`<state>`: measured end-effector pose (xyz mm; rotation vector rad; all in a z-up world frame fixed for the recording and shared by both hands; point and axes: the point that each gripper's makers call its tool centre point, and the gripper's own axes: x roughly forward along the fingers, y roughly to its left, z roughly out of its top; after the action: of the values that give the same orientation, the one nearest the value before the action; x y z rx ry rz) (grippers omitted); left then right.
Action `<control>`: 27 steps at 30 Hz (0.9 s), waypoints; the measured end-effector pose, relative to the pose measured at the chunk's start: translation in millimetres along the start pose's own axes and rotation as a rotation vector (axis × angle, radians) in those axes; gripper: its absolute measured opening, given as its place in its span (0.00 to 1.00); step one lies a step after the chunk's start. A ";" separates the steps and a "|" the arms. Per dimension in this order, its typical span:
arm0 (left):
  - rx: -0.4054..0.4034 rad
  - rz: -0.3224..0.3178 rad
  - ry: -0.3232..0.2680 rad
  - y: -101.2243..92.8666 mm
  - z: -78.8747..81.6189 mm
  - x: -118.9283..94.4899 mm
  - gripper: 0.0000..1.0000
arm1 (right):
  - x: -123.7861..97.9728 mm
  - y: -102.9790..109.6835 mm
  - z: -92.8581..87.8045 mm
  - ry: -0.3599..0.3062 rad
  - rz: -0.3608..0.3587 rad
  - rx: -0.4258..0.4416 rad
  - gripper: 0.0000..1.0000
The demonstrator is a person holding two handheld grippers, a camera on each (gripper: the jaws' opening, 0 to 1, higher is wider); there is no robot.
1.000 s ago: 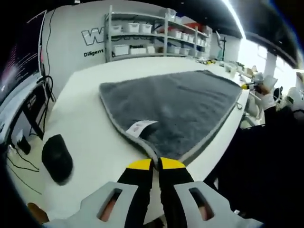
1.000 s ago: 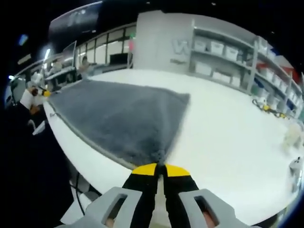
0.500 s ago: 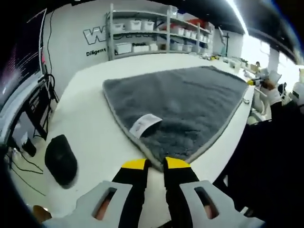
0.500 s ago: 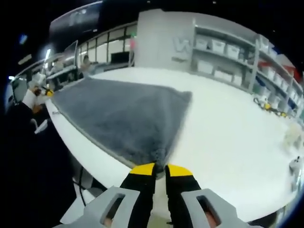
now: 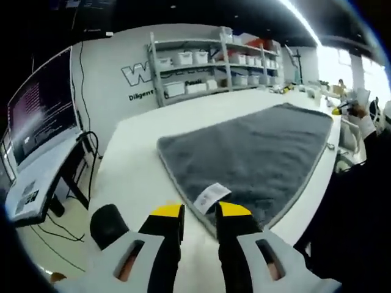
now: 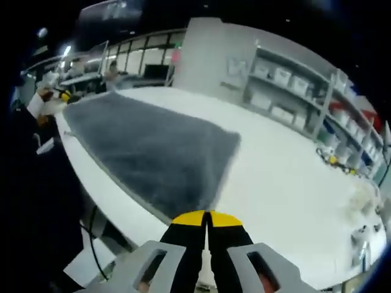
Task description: Open the folded towel by lifting each exposed corner and separating the folded layers until the towel lies flat within the target outline without major curled edges
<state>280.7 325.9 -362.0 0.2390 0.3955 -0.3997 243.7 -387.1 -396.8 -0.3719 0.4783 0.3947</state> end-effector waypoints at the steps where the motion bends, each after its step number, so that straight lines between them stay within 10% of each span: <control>1: 0.007 -0.004 -0.020 -2.6 3.6 4.4 0.15 | 3.0 5.2 0.8 0.001 0.019 -0.012 0.00; 11: 0.009 -0.183 0.056 -48.9 -14.3 44.3 0.07 | 19.3 31.3 -6.8 0.041 0.129 -0.055 0.00; 20: -0.027 -0.213 0.106 -54.6 -26.4 45.2 0.04 | 6.6 40.7 -9.9 0.048 0.177 -0.090 0.00; 27: 0.011 -0.270 0.035 -77.2 -4.7 48.5 0.04 | 22.5 55.2 46.2 -0.149 0.195 -0.064 0.00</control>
<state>287.7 242.2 -397.9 0.2035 0.4621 -0.6637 254.4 -313.5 -383.9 -0.3559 0.3574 0.6233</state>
